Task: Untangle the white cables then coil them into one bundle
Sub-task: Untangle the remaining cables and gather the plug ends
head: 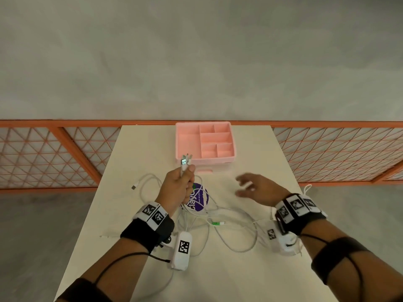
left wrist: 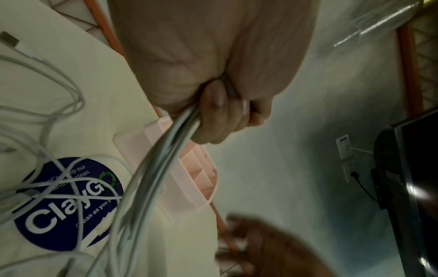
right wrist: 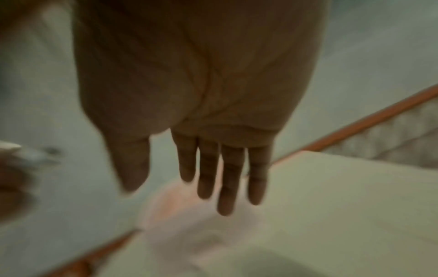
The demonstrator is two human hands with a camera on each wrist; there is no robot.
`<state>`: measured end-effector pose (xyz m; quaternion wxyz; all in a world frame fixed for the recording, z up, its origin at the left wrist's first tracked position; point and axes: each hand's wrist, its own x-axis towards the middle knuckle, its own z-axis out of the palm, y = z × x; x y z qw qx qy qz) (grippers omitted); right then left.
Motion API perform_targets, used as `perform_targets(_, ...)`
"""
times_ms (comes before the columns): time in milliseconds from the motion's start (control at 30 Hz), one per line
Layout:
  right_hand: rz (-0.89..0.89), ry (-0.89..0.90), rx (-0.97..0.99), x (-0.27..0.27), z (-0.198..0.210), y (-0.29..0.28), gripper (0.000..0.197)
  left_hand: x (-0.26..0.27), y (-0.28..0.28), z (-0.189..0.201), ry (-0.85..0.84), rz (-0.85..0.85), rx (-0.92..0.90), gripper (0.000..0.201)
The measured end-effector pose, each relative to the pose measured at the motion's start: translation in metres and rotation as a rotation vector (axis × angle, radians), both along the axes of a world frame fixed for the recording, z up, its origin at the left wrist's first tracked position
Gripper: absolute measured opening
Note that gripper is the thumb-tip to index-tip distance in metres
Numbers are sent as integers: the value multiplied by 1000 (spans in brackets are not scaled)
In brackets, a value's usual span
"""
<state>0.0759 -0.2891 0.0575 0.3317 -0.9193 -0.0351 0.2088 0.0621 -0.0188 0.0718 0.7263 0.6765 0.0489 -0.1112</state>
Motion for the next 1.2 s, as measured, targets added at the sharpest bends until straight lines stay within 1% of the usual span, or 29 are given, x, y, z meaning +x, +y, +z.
perform_targets(67, -2, -161, 218, 5, 26, 42, 43, -4, -6, 0, 0, -61, 35, 37)
perform_targets(100, 8, -193, 313, 6, 37, 62, 43, -5, -8, 0, 5, -87, 38, 35)
perform_targets(167, 33, -190, 458, 7, 51, 94, 47, -8, -12, 0, 20, -138, 16, 31)
perform_targets(200, 48, -180, 489, 7, 54, 105, 49, -9, -14, 1, 28, -161, 5, 29)
perform_targets(267, 83, -190, 457, 9, 53, 118, 48, -11, -16, 2, 38, -197, 6, 26)
perform_targets(333, 89, -226, 418, 9, 48, 123, 40, -11, -13, 0, 29, -216, 18, 23)
perform_targets(433, 87, -287, 385, 4, 44, 124, 30, -11, -7, -5, 10, -197, 22, 23)
perform_targets(567, 81, -324, 357, -1, 38, 123, 21, -13, -10, -4, 53, -185, 30, 35)
perform_targets(633, 54, -310, 377, -2, 38, 123, 23, -15, -15, -2, 73, -191, 12, 39)
perform_targets(667, 40, -291, 431, -4, 39, 123, 29, -15, -16, -1, 78, -186, 0, 38)
perform_targets(733, 16, -222, 583, -10, 40, 125, 49, -13, -19, 1, 68, -142, -40, 30)
perform_targets(800, 13, -82, 703, -20, 35, 129, 65, -10, -19, 5, 40, -58, -99, 27)
perform_targets(833, 23, -7, 761, -25, 28, 131, 66, -7, -18, 8, 34, -5, -147, 29)
perform_targets(867, 26, 44, 791, -29, 20, 131, 59, -3, -16, 11, 52, 47, -226, 32)
perform_targets(900, 24, 52, 749, -31, 12, 129, 49, 0, -14, 15, 79, 91, -322, 34)
perform_targets(933, 33, 19, 648, -33, 5, 124, 38, 4, -11, 18, 98, 121, -397, 35)
perform_targets(967, 56, -20, 531, -34, 1, 118, 32, 7, -8, 20, 105, 139, -435, 36)
perform_targets(1000, 84, -50, 433, -34, -2, 109, 31, 8, -4, 21, 106, 147, -445, 37)
perform_targets(1100, 165, -86, 179, -30, -13, 72, 41, 10, 12, 19, 139, 187, -499, 39)
perform_targets(1167, 194, -78, -42, -28, -26, 34, 43, 15, 28, 17, 180, 250, -545, 41)
perform_targets(1200, 178, -67, -138, -29, -33, 13, 44, 17, 38, 16, 196, 286, -562, 42)
